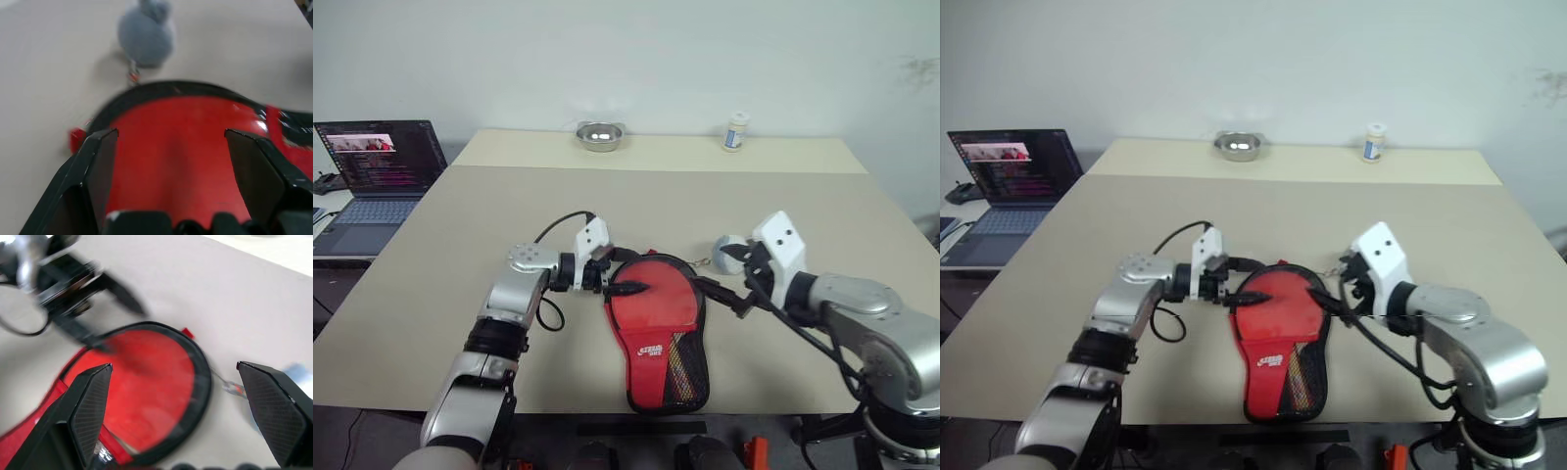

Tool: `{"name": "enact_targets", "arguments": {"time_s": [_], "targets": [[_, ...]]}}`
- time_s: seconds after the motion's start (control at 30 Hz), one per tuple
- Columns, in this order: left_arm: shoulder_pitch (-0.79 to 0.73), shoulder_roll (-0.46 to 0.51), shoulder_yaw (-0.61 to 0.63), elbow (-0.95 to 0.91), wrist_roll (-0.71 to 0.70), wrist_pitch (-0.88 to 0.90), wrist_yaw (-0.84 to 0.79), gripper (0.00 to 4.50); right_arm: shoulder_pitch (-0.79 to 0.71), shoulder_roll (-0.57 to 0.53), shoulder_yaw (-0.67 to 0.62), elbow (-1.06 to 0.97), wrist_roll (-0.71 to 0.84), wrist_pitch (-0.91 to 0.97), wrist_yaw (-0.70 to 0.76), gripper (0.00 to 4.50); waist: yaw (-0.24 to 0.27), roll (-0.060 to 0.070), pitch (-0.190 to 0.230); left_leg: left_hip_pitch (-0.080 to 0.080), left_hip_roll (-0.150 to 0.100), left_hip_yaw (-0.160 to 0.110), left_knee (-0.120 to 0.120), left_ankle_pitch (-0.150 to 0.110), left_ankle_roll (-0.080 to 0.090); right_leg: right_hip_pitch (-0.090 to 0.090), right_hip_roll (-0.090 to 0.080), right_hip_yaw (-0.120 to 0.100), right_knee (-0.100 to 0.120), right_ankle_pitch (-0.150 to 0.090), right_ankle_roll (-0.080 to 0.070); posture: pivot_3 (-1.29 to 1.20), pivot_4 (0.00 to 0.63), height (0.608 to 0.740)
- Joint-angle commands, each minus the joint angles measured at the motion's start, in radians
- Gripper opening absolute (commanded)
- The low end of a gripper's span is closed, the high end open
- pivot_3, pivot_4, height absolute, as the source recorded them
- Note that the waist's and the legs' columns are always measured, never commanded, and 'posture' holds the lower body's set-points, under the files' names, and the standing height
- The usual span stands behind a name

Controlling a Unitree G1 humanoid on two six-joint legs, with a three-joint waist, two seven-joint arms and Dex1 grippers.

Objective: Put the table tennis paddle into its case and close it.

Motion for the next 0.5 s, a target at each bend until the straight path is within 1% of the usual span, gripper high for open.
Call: {"name": "enact_targets", "arguments": {"time_s": [0.03,0.1,0.2,0.33,0.5], "targets": [[0.007,-0.030,-0.033,-0.058,-0.008,-0.008,0.040,3.78,0.012,-0.066,-0.036,0.039,-0.016,-0.068,-0.008,4.50,0.005,0.000,0.000,0.001,0.000,0.000,0.000,0.000,0.000,0.001,-0.001,0.000,0.000,0.000,0.001,0.00,0.150,0.740],[0.013,-0.064,-0.060,-0.005,0.005,-0.030,0.065,3.78,0.011,-0.076,-0.027,0.078,-0.025,-0.109,-0.025,4.50,0.005,0.000,0.000,0.003,-0.001,0.001,0.001,0.000,0.001,0.003,-0.002,0.000,-0.001,-0.002,0.004,0.00,0.150,0.740],[-0.004,-0.099,-0.103,0.140,0.071,-0.145,0.119,3.78,0.000,-0.063,0.013,0.160,-0.089,-0.211,-0.091,4.50,0.006,0.000,0.000,0.006,-0.001,0.001,0.000,0.000,0.001,0.006,-0.001,0.002,-0.001,-0.002,0.004,0.00,0.150,0.740],[-0.052,-0.124,-0.134,0.332,0.133,-0.292,0.185,3.78,-0.008,-0.024,0.042,0.234,-0.119,-0.278,-0.140,4.50,0.007,0.000,-0.001,0.006,0.000,0.001,0.000,0.000,0.001,0.005,0.003,0.003,-0.001,-0.002,0.004,0.00,0.150,0.740],[-0.078,-0.142,-0.149,0.453,0.152,-0.379,0.197,3.78,-0.026,0.021,0.091,0.289,-0.135,-0.324,-0.167,4.50,0.005,0.000,-0.001,0.007,0.000,0.002,-0.001,0.000,0.001,0.006,0.003,0.003,-0.001,-0.002,0.004,0.00,0.150,0.740]]}}
